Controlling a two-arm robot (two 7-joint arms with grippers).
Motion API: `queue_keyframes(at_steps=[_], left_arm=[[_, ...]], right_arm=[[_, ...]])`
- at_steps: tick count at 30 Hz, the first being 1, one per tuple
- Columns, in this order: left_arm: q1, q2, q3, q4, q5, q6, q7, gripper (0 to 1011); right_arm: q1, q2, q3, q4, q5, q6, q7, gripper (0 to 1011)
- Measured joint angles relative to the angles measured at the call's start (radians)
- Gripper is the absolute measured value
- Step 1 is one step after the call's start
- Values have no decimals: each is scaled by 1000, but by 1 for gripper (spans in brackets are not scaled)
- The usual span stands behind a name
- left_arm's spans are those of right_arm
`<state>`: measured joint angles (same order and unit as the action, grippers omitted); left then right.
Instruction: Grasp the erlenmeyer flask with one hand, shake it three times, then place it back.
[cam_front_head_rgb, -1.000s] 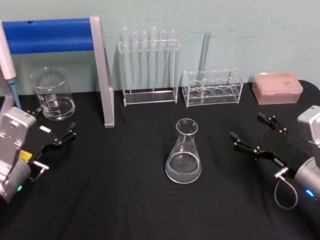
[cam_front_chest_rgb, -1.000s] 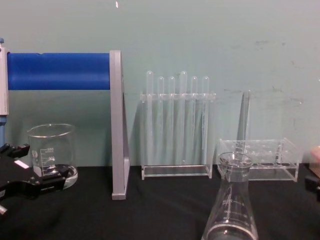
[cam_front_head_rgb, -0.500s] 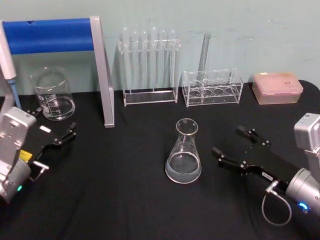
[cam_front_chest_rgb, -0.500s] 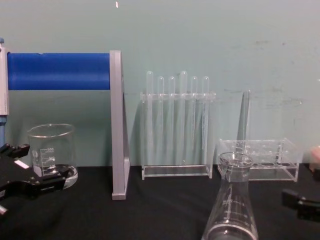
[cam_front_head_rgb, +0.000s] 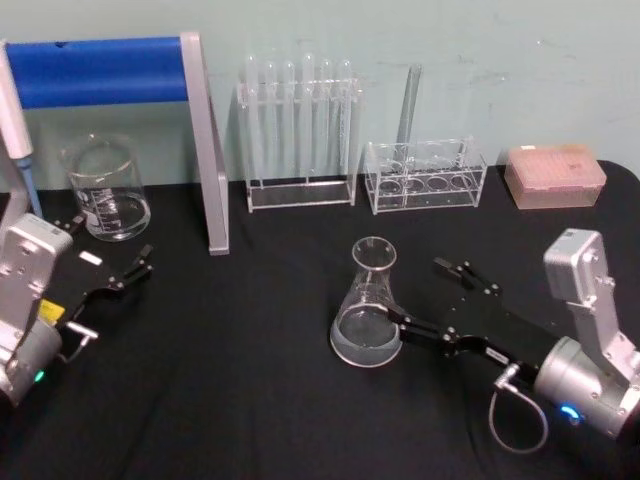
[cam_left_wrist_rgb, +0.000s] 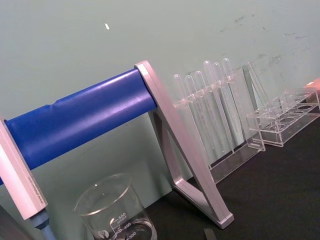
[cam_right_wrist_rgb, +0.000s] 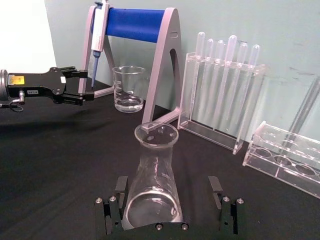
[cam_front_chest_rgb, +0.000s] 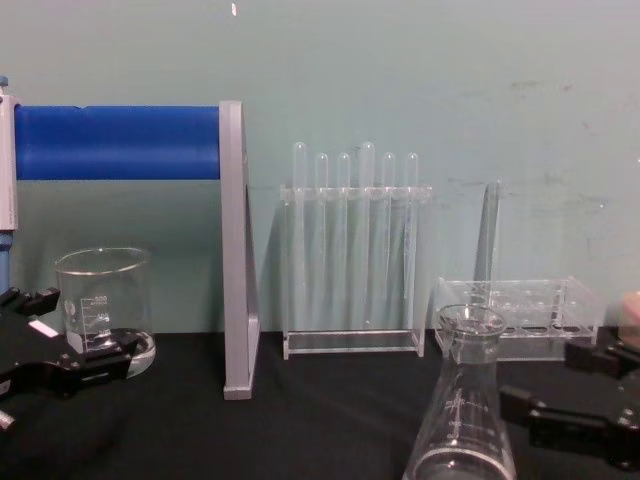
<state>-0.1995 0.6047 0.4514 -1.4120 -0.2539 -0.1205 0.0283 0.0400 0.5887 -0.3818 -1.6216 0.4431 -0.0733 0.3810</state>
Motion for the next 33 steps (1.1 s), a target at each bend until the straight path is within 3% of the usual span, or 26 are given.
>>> queue_keyframes(at_steps=[21, 33], left_arm=[[0, 0, 0, 0, 0, 0, 0, 1001], [0, 0, 0, 0, 0, 0, 0, 1001]], right_arm=[[105, -136, -23, 103, -82, 26, 17, 1003], [129, -179, -17, 136, -104, 39, 32, 1003]])
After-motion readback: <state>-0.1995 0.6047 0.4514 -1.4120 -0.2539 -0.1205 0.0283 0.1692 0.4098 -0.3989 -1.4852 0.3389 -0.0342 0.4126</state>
